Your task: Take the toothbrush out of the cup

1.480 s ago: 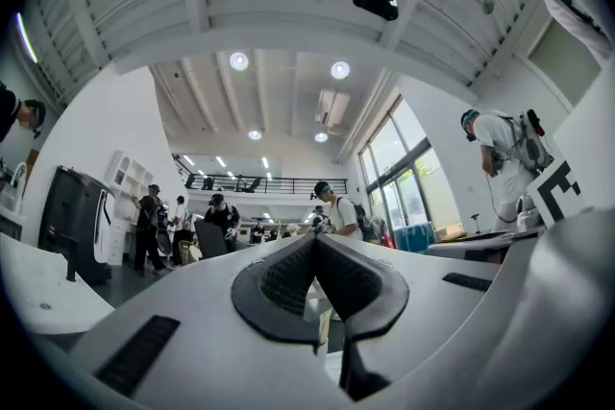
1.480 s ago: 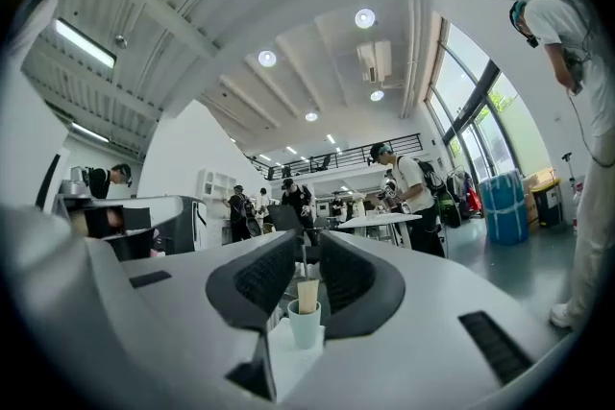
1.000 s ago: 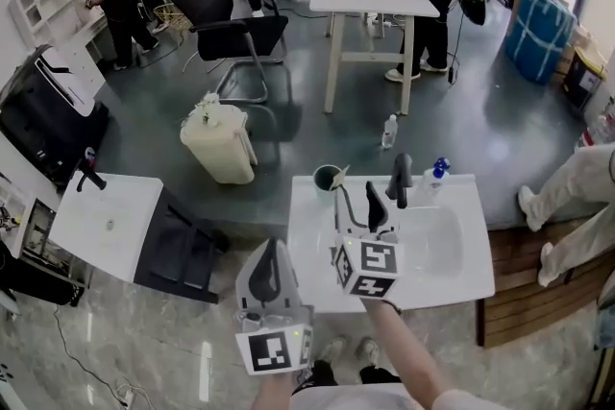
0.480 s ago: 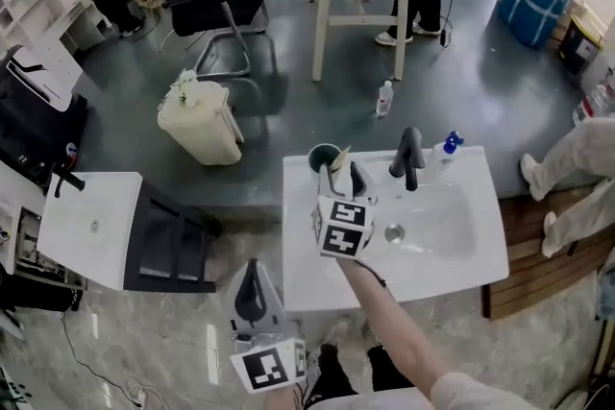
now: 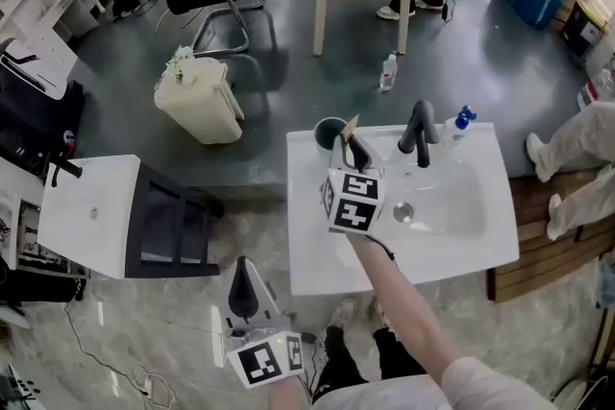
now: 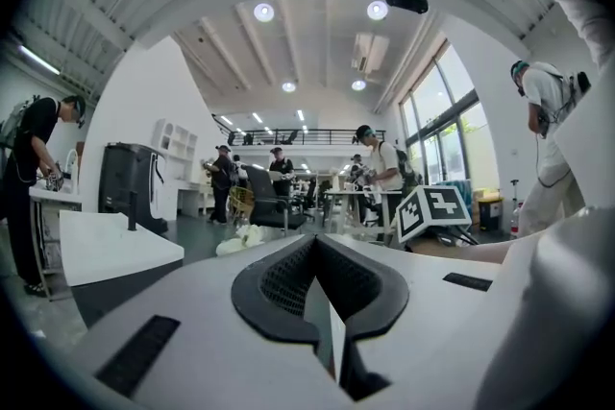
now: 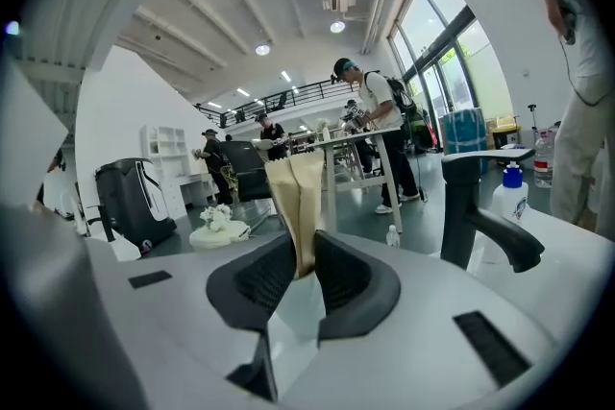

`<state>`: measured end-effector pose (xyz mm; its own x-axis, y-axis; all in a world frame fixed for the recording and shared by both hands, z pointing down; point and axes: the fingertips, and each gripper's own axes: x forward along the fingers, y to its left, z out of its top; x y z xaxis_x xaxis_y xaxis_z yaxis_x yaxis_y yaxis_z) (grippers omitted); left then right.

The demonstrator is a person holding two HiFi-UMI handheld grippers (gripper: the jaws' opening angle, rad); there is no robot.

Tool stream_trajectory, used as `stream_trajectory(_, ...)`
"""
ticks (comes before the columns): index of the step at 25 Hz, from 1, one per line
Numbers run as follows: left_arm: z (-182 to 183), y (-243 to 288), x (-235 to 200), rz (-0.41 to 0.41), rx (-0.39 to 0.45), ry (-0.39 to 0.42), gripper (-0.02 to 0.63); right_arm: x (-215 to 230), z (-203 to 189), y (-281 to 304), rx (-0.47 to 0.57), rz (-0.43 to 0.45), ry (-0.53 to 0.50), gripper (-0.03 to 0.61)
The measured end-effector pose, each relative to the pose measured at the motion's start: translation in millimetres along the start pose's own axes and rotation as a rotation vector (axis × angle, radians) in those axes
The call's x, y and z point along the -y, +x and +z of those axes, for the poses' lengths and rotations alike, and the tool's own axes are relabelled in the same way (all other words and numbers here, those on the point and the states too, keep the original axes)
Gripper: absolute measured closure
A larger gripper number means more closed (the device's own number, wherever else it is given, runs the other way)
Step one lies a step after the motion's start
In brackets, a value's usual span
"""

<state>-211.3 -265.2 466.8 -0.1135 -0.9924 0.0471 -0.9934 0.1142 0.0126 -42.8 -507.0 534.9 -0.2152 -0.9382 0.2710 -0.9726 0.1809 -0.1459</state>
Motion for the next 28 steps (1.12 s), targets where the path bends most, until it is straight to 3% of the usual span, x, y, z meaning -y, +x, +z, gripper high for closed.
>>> stream_trajectory(8, 6.2, 5.4, 5.3, -0.015, 0.017, -0.002, 0.598, 1.5, 11.3, -1.0, 0.008, 0.012, 0.016, 0.535)
stream_trajectory(16, 31.6, 9.2, 14.4, -0.029, 0.071, -0.006, 0.598, 1.8, 67.2, -23.1, 0.072, 0.067, 0.089, 0.540)
stream_trajectory(23, 75.9, 11.6, 31.9, -0.066, 0.181, -0.014, 0.598, 5.7, 151.3, -70.0, 0.225, 0.119, 0.096, 0.540)
stream_trajectory(28, 119.2, 5.6, 47.0, -0.093, 0.285, 0.006, 0.598, 6.2, 202.4, -138.3, 0.391, 0.185, 0.062, 0.541)
